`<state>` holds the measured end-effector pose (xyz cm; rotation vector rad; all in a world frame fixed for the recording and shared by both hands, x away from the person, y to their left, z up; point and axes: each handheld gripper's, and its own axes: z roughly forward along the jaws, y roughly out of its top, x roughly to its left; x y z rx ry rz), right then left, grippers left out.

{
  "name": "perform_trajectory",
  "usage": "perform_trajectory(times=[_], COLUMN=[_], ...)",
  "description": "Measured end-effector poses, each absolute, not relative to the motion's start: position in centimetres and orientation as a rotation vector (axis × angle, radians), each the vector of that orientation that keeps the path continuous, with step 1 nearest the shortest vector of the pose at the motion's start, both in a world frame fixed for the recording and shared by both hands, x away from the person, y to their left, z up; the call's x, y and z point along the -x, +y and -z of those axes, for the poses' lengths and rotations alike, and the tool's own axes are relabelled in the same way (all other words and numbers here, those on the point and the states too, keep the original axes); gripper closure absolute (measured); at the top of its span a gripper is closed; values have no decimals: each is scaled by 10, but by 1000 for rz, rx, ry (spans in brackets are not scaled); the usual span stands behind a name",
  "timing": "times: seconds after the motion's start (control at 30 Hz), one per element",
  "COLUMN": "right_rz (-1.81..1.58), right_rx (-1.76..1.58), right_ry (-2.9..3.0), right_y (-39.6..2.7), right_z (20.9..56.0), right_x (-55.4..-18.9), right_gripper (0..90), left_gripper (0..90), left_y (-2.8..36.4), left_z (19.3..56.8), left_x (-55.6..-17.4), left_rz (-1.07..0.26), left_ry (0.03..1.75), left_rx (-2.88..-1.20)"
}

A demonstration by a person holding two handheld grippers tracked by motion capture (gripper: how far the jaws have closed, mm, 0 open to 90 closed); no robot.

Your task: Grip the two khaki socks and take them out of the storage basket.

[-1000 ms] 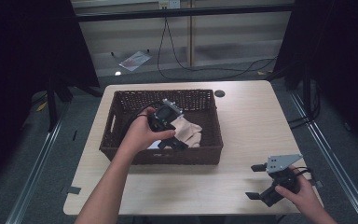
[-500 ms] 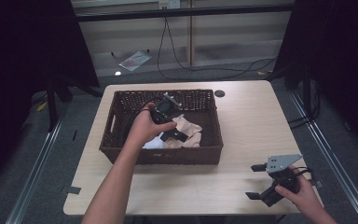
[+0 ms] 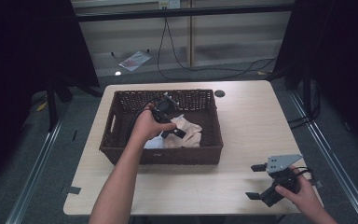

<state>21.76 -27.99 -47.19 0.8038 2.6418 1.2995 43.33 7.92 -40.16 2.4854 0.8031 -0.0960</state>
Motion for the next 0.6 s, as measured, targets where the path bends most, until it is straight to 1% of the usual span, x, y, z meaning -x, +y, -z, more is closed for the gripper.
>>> perform_trajectory(times=[0.23, 0.3, 0.37, 0.43, 0.5, 0.6], right_rz=[-1303, -1304, -1305, -1306, -1306, -1307], right_rx=[-803, -801, -802, -801, -802, -800], right_ry=[2642, 2643, 2643, 2644, 2643, 2644], right_y=[-280, -280, -280, -280, -280, -280], right_z=[472, 472, 472, 472, 472, 472], right_x=[-218, -217, -218, -218, -218, -218], right_gripper=[22, 22, 22, 22, 22, 22], left_gripper=[170, 214, 227, 289, 316, 413], left_y=[77, 76, 76, 75, 75, 75], left_z=[412, 415, 418, 420, 424, 426], left_x=[-442, -444, -446, -448, -451, -453], left_rz=[84, 73, 65, 64, 68, 71], left_ry=[835, 852, 861, 860, 860, 861], left_rx=[-2491, -2494, -2511, -2525, -2529, -2546])
